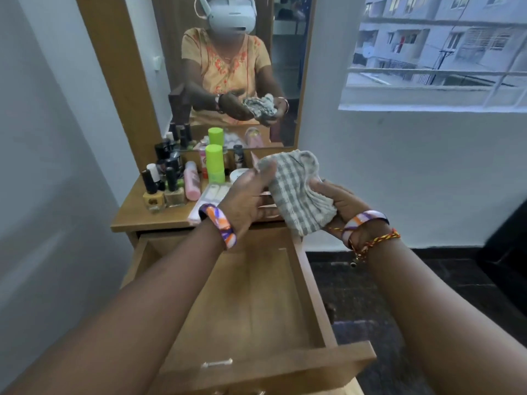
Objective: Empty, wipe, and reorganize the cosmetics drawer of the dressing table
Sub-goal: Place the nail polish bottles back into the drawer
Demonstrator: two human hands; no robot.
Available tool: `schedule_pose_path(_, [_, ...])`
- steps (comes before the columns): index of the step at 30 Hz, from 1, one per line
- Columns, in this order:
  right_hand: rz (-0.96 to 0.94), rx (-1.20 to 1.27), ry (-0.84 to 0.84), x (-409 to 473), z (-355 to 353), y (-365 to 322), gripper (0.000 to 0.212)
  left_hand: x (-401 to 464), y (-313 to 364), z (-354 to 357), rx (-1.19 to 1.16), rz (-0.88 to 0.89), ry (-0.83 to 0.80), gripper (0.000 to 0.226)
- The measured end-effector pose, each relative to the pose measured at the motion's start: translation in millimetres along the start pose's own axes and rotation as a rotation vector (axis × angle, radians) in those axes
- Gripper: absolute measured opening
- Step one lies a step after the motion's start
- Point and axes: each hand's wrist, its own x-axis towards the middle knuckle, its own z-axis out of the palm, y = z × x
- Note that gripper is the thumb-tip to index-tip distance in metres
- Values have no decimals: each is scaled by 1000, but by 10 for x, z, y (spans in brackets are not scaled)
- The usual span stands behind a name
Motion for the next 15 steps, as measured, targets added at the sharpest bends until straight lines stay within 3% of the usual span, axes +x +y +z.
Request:
schedule_pose_path(3, [9,-119,72,167,-52,-150,49,295,43,145,288,121,105,64])
schedule_pose_path(6, [-1,-452,185,391,-86,-308,19,587,76,213,691,195,239,88])
schedule_pose_path(10, [3,-621,439,739,-179,-397,18,923,90,259,948,177,290,64])
schedule_pose_path(13, [21,-753,583,971,-271,-308,29,1083,84,263,1233,212,199,41])
schedule_pose_path(15, [53,-885,630,1060,-294,-210,26,1160,54,263,1401,253,131,35])
